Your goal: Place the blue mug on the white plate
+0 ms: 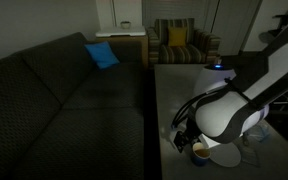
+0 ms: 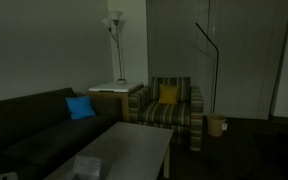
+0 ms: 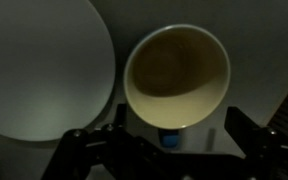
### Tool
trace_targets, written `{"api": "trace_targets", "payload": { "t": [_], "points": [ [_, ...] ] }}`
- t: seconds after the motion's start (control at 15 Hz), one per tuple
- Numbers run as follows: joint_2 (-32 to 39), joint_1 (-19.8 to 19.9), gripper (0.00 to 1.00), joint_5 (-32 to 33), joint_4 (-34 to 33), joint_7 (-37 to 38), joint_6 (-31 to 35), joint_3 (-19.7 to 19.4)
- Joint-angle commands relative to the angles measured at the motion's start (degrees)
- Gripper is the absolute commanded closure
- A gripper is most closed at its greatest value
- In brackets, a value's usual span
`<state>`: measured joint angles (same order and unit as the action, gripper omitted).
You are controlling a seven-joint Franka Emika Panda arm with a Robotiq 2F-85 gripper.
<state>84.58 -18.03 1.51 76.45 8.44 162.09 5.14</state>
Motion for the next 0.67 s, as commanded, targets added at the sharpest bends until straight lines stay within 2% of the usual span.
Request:
{"api": "trace_targets", "payload": {
  "t": [0.0, 0.6],
  "points": [
    [0.0, -0.2, 0.00, -0.8, 0.5, -0.7, 0.7, 0.4],
    [-0.1, -0.7, 0.00, -0.6, 0.1, 0.0, 0.7, -1.3]
  ]
}}
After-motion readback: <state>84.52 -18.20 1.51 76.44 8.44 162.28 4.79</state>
